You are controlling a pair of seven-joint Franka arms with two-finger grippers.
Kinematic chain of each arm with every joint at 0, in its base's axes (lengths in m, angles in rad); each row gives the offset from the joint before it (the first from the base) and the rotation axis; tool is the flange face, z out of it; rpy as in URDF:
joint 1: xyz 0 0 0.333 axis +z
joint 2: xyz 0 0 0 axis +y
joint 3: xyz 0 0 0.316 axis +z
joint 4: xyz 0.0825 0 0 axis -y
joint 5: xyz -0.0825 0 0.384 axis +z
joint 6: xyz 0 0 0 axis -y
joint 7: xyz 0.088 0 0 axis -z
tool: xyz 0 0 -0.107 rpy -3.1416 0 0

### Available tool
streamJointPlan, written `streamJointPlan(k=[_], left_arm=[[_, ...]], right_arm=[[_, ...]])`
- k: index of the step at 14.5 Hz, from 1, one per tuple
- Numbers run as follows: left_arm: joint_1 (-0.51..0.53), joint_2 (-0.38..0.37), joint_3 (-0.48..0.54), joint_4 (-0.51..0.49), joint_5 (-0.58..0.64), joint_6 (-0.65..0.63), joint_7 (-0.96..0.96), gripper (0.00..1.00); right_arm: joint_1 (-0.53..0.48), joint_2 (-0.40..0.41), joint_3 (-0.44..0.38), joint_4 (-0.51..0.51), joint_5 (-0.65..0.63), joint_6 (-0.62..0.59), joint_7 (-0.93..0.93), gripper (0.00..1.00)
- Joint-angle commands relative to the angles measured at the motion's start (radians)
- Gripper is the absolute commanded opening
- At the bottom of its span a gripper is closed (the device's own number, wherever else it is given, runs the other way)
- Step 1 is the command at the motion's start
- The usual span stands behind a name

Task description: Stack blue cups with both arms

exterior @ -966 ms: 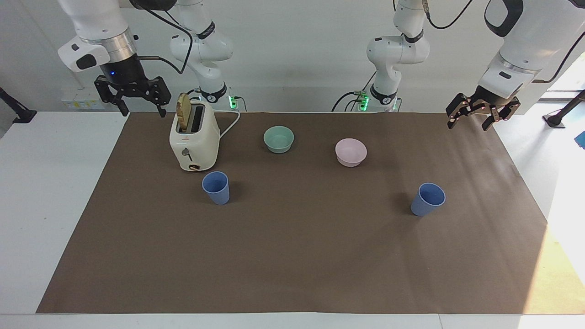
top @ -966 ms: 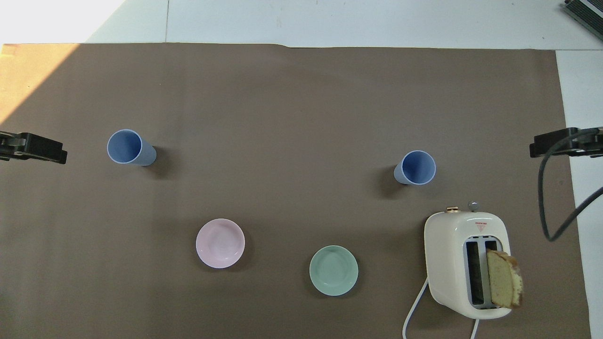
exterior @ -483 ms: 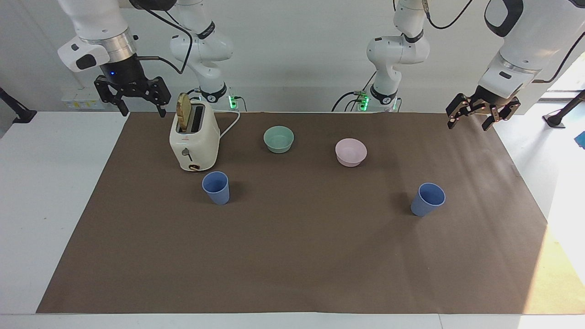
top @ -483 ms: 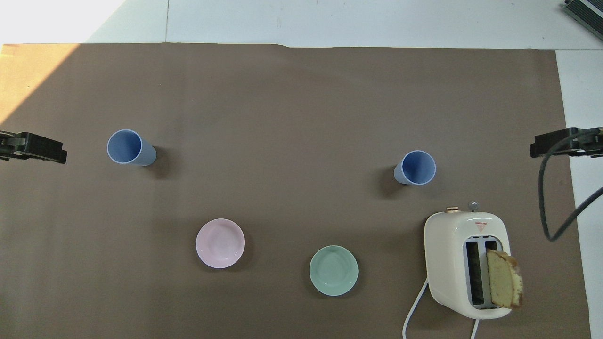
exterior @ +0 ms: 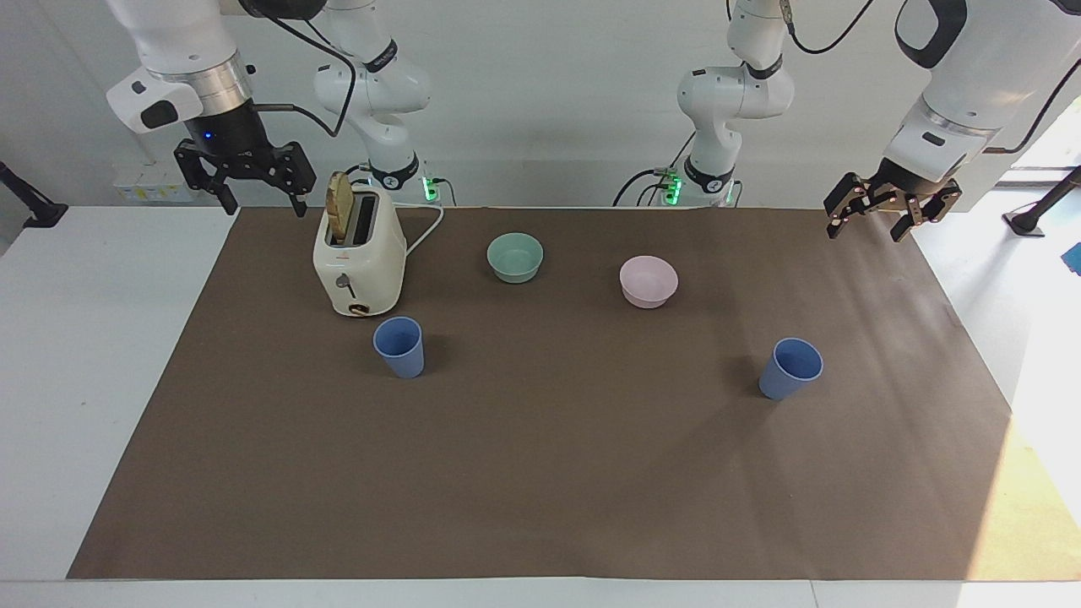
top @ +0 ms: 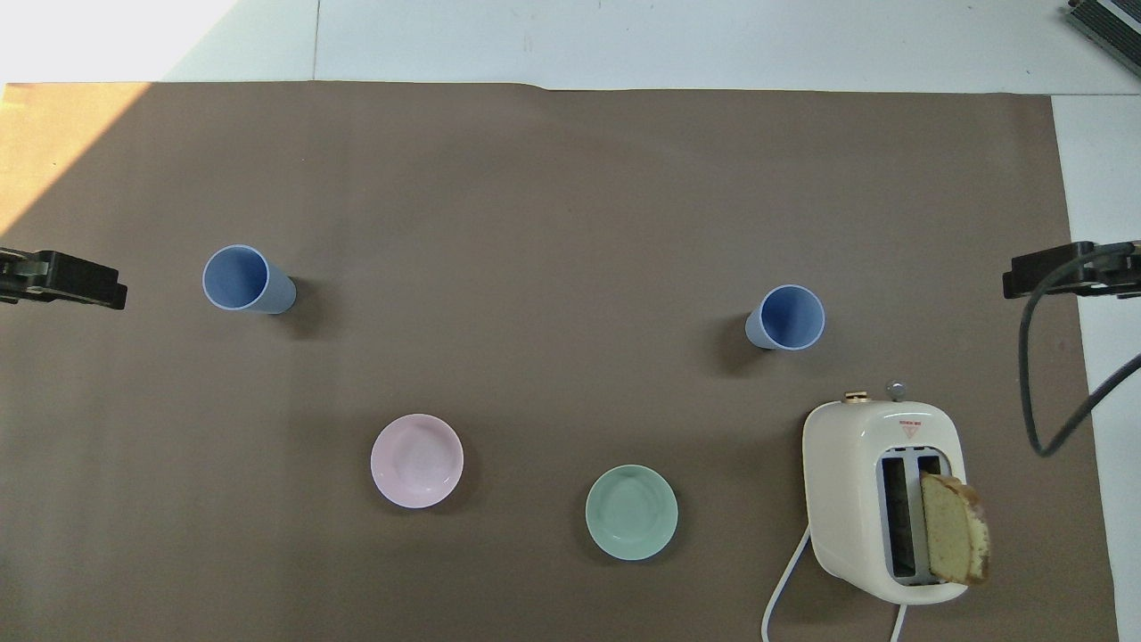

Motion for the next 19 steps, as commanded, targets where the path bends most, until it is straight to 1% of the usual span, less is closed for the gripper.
streamJointPlan(k=[1,13,19], left_arm=[[-0.004,-0.013,0.004,-0.015,-0.002,0.017,0.0,1.0],[-0.004,-0.012,0.004,-0.015,-0.004,0.02,0.002,1.0],[-0.004,0.001,0.004,-0.023,-0.004,0.079,0.002,1.0]], right_arm=[[-0.011,-0.027,0.002,-0.03,0.015,0.009,-0.022,1.0],[-0.011,-0.027,0.004,-0.03,0.015,0.009,-0.022,1.0],[-0.011,-0.027,0.004,-0.03,0.015,0.009,-0.022,1.0]])
